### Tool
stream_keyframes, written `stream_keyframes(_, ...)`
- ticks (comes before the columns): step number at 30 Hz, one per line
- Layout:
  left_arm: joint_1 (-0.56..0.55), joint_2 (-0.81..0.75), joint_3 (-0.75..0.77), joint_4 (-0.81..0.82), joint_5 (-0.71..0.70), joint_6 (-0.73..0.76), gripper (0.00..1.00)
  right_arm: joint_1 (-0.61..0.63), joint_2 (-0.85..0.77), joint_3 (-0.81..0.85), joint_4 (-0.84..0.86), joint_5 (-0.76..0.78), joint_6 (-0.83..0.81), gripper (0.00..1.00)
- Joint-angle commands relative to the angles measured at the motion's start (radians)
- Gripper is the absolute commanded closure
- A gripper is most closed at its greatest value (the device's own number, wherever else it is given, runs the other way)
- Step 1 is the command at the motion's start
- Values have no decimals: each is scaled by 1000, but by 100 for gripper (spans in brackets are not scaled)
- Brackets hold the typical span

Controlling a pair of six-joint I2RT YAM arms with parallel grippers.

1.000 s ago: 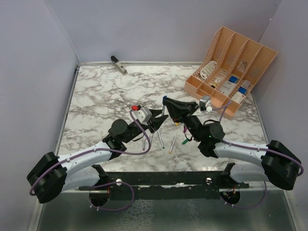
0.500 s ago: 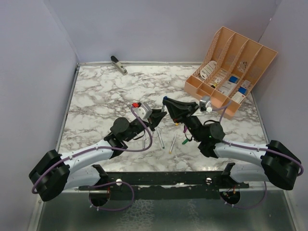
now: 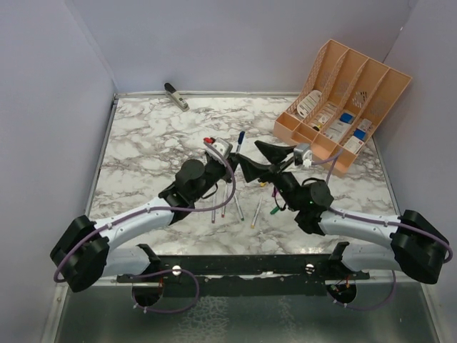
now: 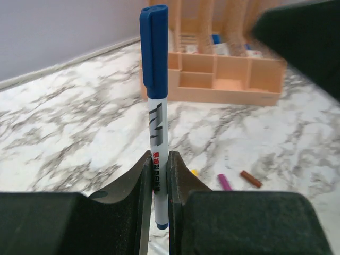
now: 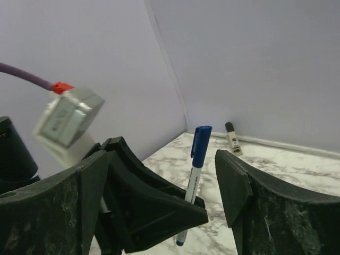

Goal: Insert the pens into the pen caps

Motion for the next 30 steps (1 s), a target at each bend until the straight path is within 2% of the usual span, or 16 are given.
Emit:
stream_keyframes(1, 112, 103, 108, -205, -58, -83, 100, 7, -76, 8, -53, 98, -26, 8)
stream_keyframes(3, 219, 168, 154, -283, 8, -161, 100, 5, -103, 10, -120, 169, -19, 0)
stream_keyframes(6, 327, 275, 224, -383, 52, -193, 100, 5, -103, 67, -289, 331, -17, 1)
stream_keyframes(10, 370, 443, 389, -579, 18, -154, 100, 4, -37, 213, -596, 477, 23, 1)
stream_keyframes(14, 384, 594, 513, -721, 8, -126, 100, 4, 16, 288, -788, 523, 82, 1)
stream_keyframes(19, 407, 666, 503, -712, 31, -164, 99, 4, 1, 262, -799, 508, 103, 1)
stream_keyframes(26, 461, 706, 523, -741, -15, -156, 95, 3, -12, 239, -816, 503, 122, 1)
stream_keyframes(30, 478, 704, 517, -744, -25, -152, 82, 4, -1, 235, -834, 524, 147, 1)
